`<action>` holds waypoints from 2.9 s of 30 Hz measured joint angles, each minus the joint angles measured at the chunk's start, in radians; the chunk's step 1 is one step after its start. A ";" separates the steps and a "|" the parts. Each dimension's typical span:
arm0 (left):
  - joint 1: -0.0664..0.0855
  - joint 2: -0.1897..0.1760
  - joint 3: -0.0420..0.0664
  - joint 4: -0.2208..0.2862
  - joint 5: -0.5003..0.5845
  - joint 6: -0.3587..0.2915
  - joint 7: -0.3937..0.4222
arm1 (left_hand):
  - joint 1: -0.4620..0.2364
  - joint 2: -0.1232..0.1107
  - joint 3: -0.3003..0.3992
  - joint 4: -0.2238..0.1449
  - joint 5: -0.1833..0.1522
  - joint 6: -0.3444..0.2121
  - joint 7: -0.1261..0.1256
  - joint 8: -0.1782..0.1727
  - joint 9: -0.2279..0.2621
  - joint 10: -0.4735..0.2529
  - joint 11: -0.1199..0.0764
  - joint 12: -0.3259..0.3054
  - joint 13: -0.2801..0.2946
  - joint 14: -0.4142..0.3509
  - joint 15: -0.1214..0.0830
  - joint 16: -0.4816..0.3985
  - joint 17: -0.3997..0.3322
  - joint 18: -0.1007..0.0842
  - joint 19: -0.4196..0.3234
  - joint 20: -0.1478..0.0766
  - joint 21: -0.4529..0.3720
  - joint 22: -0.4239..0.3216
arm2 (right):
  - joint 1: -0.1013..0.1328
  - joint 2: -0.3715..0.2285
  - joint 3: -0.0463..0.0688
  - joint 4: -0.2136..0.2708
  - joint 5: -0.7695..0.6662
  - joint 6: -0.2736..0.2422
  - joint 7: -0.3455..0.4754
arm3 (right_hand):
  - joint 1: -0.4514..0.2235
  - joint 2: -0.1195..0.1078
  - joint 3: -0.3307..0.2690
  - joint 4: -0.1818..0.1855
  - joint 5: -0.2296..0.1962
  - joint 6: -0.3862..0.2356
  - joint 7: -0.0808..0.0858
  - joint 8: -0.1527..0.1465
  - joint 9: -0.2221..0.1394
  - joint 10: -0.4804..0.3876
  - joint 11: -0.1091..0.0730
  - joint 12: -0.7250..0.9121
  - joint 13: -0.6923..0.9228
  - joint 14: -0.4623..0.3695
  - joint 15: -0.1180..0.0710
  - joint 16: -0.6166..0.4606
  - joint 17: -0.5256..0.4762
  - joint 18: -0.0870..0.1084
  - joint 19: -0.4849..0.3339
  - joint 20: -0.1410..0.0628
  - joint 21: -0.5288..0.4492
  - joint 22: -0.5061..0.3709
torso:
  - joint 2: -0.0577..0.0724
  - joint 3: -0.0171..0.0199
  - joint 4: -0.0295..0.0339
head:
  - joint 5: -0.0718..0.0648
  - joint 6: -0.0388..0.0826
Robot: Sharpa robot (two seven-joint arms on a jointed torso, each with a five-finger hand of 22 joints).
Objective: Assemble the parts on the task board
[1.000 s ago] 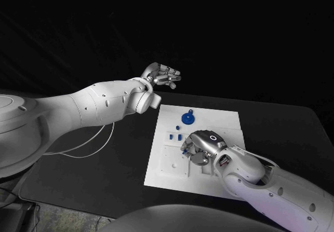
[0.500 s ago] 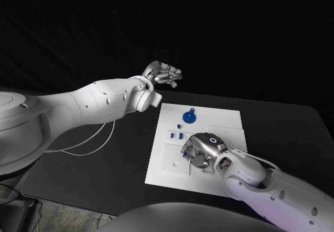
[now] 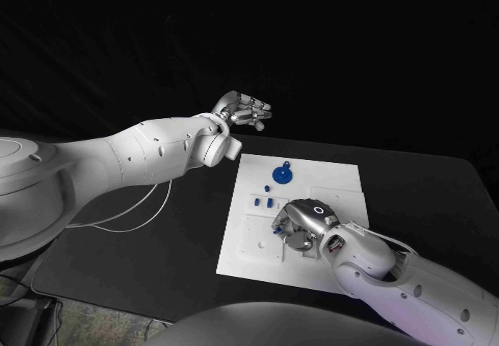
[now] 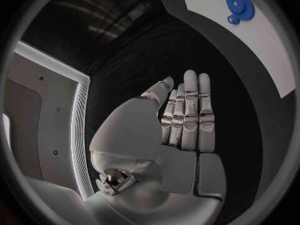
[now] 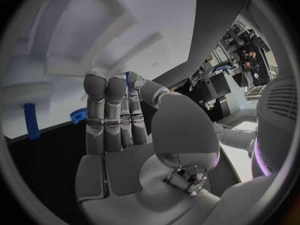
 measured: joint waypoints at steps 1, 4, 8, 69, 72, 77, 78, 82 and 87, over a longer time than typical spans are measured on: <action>0.000 0.000 0.000 0.000 0.000 0.000 0.000 | 0.000 0.000 0.000 0.000 0.000 0.000 0.000 0.000 0.000 0.000 0.000 0.000 0.000 0.000 0.000 0.000 0.000 0.000 0.000 0.000 0.000 0.000 | 0.000 0.000 0.000 -0.001 -0.002 -0.001 -0.001 | 0.000 0.000 0.000 0.000 0.000 0.000 0.000 0.000 0.000 0.005 -0.003 0.000 0.000 0.000 0.000 0.000 0.000 0.000 0.001 0.000 0.000 0.000 | 0.000 0.0000 0.0001 | 0.000 0.000; 0.000 0.001 0.000 -0.001 0.000 0.002 -0.001 | 0.000 0.000 0.000 0.000 0.000 0.000 0.000 0.000 0.000 0.000 0.000 0.000 0.000 0.000 0.000 0.000 0.000 0.000 0.000 0.000 0.000 0.000 | -0.001 0.001 0.000 -0.002 -0.007 -0.004 -0.003 | 0.000 0.000 0.000 0.000 0.000 0.000 0.000 0.000 0.000 0.007 -0.004 0.000 0.000 0.002 0.001 0.000 0.000 0.000 0.002 0.001 0.000 0.000 | 0.000 0.0000 0.0002 | -0.001 0.002; -0.001 0.001 0.000 -0.003 0.000 0.003 -0.002 | 0.000 0.000 0.000 0.000 0.000 0.000 0.000 0.000 0.000 0.000 0.000 0.000 0.000 0.000 0.000 0.000 0.000 0.000 0.000 0.000 0.000 0.000 | -0.002 0.002 0.000 -0.004 -0.011 -0.007 -0.005 | 0.000 0.000 0.000 0.000 0.000 0.000 0.000 -0.001 -0.001 0.007 -0.004 0.000 0.000 0.002 0.002 0.000 0.001 0.000 0.003 0.000 0.000 0.000 | 0.000 -0.0006 0.0002 | -0.001 0.004; -0.001 -0.007 0.000 -0.004 0.000 0.011 -0.020 | 0.000 0.000 0.000 0.000 -0.004 -0.004 -0.004 0.000 0.000 -0.004 0.004 0.000 0.000 0.000 0.000 0.000 -0.001 0.000 0.000 0.000 0.000 -0.002 | -0.007 -0.038 0.009 0.057 0.010 -0.059 -0.043 | -0.019 -0.082 -0.185 -0.003 0.106 -0.168 0.012 0.009 -0.053 -0.225 0.053 -0.001 -0.003 -0.047 0.046 0.008 -0.075 0.058 0.001 0.045 -0.197 -0.076 | 0.000 -0.0001 -0.0004 | -0.015 0.001; -0.001 -0.008 0.000 -0.004 0.000 0.012 -0.020 | 0.000 0.000 0.000 0.000 -0.004 -0.004 -0.004 0.000 0.000 -0.004 0.004 0.000 0.000 0.000 0.000 0.000 -0.001 0.000 0.000 0.000 0.000 -0.002 | -0.007 -0.063 0.044 0.084 0.020 -0.068 -0.044 | -0.030 -0.090 -0.153 0.004 0.115 -0.171 0.022 0.009 -0.053 -0.190 0.046 -0.001 -0.003 -0.047 0.046 0.016 -0.075 0.058 0.001 0.045 -0.197 -0.067 | 0.000 -0.0006 -0.0006 | -0.020 0.005; -0.001 -0.011 0.000 -0.004 0.001 0.012 -0.021 | 0.000 0.000 0.000 0.000 -0.004 -0.004 -0.004 0.000 0.000 -0.004 0.004 0.000 0.000 0.000 0.000 0.000 -0.001 0.000 0.000 0.000 0.000 -0.002 | -0.006 -0.108 0.113 0.116 0.047 -0.070 -0.044 | -0.042 -0.091 -0.133 0.019 0.136 -0.174 0.032 0.009 -0.053 -0.165 0.039 -0.001 -0.003 -0.040 0.039 0.023 -0.075 0.058 0.002 0.045 -0.183 -0.058 | 0.000 -0.0007 -0.0012 | -0.030 0.014; -0.001 -0.012 0.000 -0.004 0.001 0.012 -0.021 | 0.000 0.000 0.000 0.000 -0.004 -0.004 -0.004 0.000 0.000 -0.003 0.004 0.000 0.000 0.000 0.000 0.000 -0.001 0.000 0.000 0.000 0.000 -0.002 | -0.006 -0.116 0.126 0.119 0.052 -0.068 -0.044 | -0.042 -0.091 -0.131 0.021 0.141 -0.174 0.032 0.009 -0.053 -0.165 0.039 -0.001 -0.003 -0.040 0.039 0.023 -0.075 0.058 0.001 0.045 -0.181 -0.057 | -0.001 -0.0008 -0.0015 | -0.032 0.015; -0.001 -0.016 0.000 -0.003 0.001 0.012 -0.021 | 0.000 0.000 0.000 0.000 -0.004 -0.004 -0.004 0.000 0.000 -0.004 0.004 0.000 0.000 0.000 0.000 0.000 -0.001 0.000 0.000 0.000 0.000 -0.002 | -0.004 -0.152 0.189 0.120 0.071 -0.046 -0.046 | -0.047 -0.096 -0.153 0.028 0.136 -0.176 0.030 0.009 -0.053 -0.180 0.043 -0.001 -0.003 -0.040 0.039 0.023 -0.077 0.057 0.002 0.045 -0.178 -0.057 | -0.001 -0.0011 -0.0025 | -0.041 0.019; -0.001 -0.020 0.000 -0.002 0.001 0.013 -0.021 | 0.000 0.000 0.000 0.000 -0.004 -0.004 -0.004 0.000 0.000 -0.004 0.004 0.000 0.000 0.000 0.000 0.000 -0.001 0.000 0.000 0.000 0.000 -0.002 | -0.005 -0.183 0.213 0.089 0.081 -0.007 -0.051 | -0.042 -0.098 -0.267 0.042 0.081 -0.198 0.010 0.009 -0.053 -0.222 0.052 -0.001 -0.003 -0.042 0.041 0.023 -0.084 0.057 0.002 0.045 -0.194 -0.071 | -0.001 -0.0012 -0.0040 | -0.048 0.023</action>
